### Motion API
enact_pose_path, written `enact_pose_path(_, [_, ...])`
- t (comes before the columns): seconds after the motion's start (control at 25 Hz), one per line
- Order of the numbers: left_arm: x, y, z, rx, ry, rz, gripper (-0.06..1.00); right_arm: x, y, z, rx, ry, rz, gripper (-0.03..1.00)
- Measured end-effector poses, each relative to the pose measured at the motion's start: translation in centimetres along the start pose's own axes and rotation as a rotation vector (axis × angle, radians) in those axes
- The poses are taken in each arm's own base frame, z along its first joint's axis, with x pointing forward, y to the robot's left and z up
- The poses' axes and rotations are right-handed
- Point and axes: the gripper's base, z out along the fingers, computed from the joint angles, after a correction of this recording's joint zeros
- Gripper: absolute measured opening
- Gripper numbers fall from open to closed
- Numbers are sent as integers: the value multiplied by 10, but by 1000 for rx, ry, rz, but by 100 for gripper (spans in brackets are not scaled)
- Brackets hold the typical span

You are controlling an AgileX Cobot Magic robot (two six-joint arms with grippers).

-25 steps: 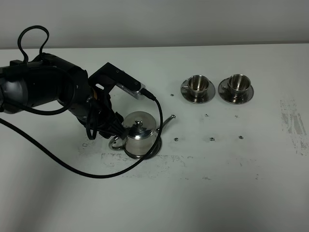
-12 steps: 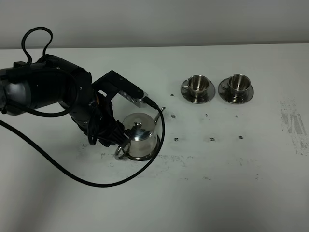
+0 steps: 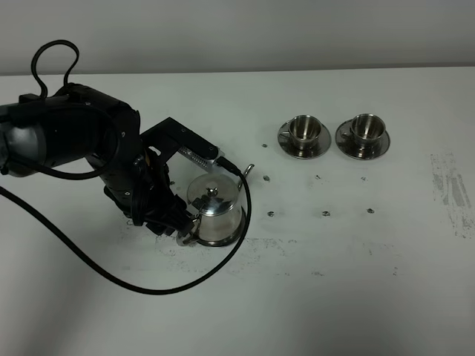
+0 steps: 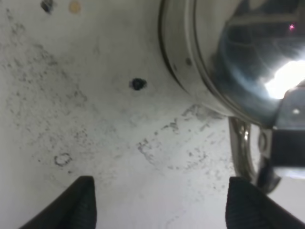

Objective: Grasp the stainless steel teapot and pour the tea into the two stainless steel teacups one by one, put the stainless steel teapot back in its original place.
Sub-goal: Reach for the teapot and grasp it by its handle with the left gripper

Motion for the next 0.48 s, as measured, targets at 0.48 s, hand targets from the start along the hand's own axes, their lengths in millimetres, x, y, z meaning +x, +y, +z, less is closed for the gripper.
enact_pose_path(0.48, [3,-28,-39,104,-58,102,52,0,0,0,0,0,0,23])
